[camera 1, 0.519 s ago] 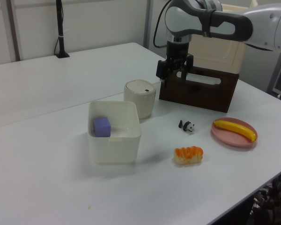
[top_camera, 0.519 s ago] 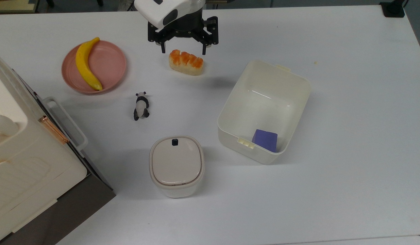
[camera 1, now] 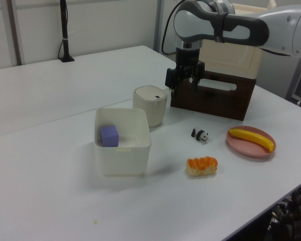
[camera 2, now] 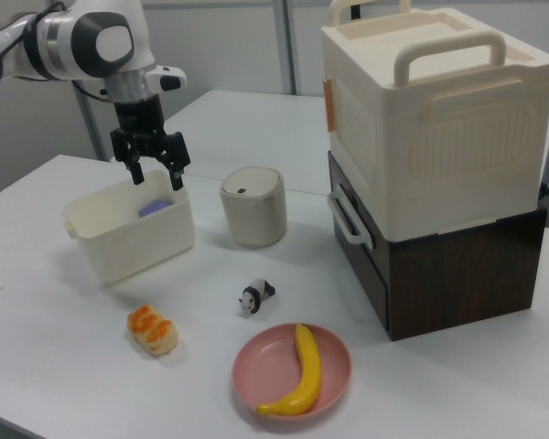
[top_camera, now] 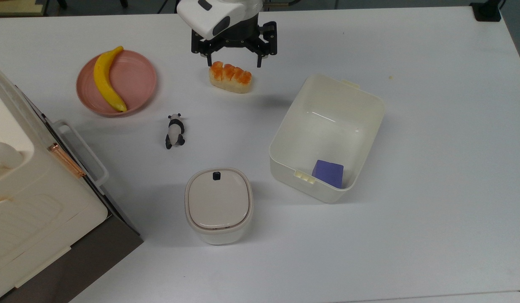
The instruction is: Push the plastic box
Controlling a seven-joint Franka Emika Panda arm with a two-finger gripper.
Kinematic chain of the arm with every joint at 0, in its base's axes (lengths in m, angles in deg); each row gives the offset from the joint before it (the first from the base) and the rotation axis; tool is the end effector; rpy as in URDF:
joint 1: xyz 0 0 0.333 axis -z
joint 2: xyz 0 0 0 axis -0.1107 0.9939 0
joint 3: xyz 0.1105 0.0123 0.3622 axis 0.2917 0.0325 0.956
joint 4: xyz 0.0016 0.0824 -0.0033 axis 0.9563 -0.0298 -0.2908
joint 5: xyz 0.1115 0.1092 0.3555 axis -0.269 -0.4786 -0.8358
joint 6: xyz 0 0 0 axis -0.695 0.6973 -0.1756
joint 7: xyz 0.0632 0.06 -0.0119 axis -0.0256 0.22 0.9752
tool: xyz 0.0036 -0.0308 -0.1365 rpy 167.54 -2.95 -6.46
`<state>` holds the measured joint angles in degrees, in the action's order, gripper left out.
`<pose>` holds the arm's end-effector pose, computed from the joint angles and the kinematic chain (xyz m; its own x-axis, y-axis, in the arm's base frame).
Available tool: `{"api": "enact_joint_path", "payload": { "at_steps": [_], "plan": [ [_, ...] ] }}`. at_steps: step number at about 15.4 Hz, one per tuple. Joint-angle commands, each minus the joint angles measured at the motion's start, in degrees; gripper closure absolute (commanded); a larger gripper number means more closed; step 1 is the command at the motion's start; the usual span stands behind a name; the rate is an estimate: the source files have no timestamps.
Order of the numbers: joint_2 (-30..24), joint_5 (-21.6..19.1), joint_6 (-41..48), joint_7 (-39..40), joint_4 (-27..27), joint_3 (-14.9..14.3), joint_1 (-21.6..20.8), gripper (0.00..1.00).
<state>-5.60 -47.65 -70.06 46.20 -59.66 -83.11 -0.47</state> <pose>0.6191 0.0582 0.5723 0.9978 0.0237 -0.0615 0.0274 -0.9978 0.0599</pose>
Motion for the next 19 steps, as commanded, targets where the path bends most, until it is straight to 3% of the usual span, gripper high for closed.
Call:
{"api": "enact_joint_path", "payload": {
  "at_steps": [1,19],
  "plan": [
    [-0.84,0.1,1.08,-1.63,-1.22,0.01,-1.26,0.0],
    [-0.04,0.01,0.2,-0.66,-1.13,0.01,-0.82,0.0]
  ]
}}
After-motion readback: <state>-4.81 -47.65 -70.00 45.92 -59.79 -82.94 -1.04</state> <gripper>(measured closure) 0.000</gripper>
